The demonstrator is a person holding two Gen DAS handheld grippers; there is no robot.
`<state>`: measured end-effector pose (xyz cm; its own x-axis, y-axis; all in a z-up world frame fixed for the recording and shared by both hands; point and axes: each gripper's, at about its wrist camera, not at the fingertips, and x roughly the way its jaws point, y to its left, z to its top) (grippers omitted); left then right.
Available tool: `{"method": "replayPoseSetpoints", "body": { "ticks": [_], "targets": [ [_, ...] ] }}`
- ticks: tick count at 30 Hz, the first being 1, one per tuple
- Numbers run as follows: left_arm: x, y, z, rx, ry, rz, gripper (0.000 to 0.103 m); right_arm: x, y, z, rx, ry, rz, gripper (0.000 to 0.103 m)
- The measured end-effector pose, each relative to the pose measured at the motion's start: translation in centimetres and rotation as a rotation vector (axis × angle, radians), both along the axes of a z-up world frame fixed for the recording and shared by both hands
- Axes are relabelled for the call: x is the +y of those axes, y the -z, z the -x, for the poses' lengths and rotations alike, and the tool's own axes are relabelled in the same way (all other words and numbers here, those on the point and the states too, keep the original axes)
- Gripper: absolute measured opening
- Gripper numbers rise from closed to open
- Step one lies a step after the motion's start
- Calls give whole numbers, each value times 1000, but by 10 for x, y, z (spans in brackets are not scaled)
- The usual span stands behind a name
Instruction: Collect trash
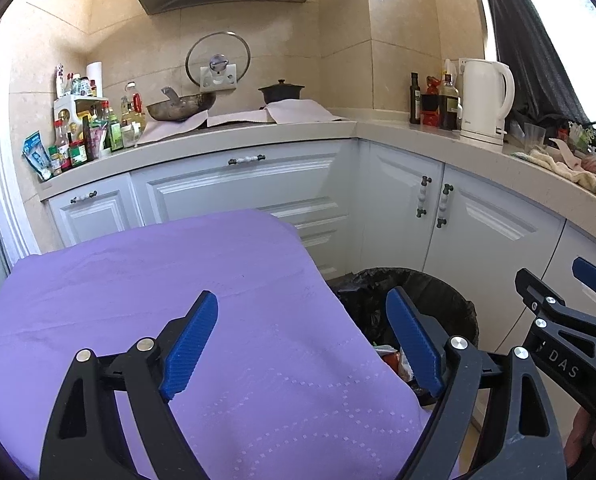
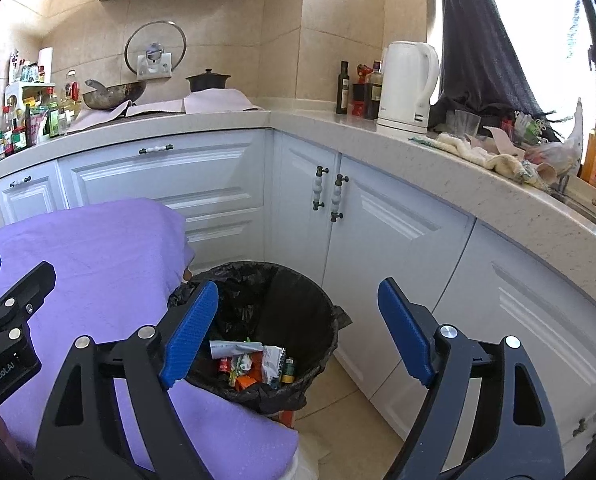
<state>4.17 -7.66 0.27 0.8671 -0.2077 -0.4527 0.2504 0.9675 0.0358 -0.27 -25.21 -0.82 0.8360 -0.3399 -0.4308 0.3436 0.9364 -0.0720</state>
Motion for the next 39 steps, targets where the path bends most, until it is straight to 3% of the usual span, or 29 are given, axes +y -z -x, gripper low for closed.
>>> {"method": "replayPoseSetpoints", "body": {
  "ticks": [39],
  "targets": [
    [11,-9,4,-10,-4,21,84,0,-5,5,-14,-1,5,84]
  ]
}}
